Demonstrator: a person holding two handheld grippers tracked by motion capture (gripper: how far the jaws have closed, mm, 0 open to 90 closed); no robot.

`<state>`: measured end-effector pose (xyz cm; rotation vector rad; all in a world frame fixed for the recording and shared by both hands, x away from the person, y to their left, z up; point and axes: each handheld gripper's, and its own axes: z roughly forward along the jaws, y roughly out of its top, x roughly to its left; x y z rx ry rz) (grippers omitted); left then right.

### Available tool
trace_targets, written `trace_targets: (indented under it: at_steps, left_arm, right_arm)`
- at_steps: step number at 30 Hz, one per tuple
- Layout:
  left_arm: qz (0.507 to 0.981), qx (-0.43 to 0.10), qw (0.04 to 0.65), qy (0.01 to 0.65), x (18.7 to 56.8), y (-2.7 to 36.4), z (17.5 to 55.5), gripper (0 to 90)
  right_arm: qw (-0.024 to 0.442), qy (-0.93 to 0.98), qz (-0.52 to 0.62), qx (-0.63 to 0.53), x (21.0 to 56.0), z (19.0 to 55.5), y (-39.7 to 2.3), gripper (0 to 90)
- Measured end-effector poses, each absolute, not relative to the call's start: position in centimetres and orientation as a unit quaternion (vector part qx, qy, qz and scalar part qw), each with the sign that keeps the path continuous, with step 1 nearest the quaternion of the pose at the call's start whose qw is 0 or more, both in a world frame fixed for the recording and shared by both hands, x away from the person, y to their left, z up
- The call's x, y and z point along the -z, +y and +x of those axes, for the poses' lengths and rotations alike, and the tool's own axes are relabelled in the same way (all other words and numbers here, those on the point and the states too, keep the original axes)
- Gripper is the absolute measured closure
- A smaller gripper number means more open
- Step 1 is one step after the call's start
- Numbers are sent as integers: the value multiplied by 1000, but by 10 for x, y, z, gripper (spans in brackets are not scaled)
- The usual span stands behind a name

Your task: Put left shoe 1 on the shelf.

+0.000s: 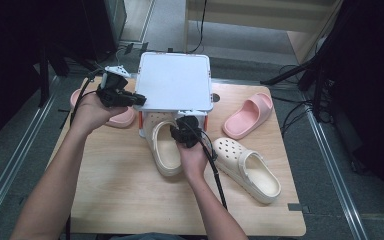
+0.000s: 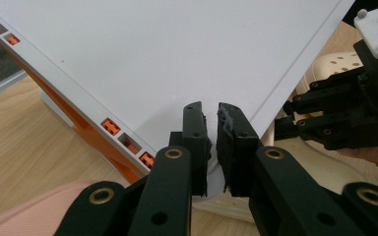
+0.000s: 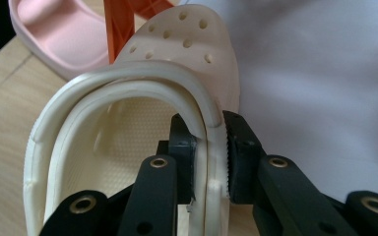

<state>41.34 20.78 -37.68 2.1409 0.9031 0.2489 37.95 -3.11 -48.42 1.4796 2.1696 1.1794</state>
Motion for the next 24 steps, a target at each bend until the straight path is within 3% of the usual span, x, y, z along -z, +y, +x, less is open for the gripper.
trace_targets:
  at_steps: [9,18,22,24]
  left_arm:
    - [843,-98,393,354,377,208,413,820]
    - [843,-98,392,355,377,208,413,820]
    - [843,-99,391,355,377,208,413,821]
    - [843,-99,391,355,377,208,413,821]
  right_arm:
    - [143,745,505,-411,487,378,-23,735]
    - [130,761,474,-423,480,365,-35,553]
    - [133,764,460,-432,473,352,-46,556]
    - [121,764,457,-438,471,346,-50,612]
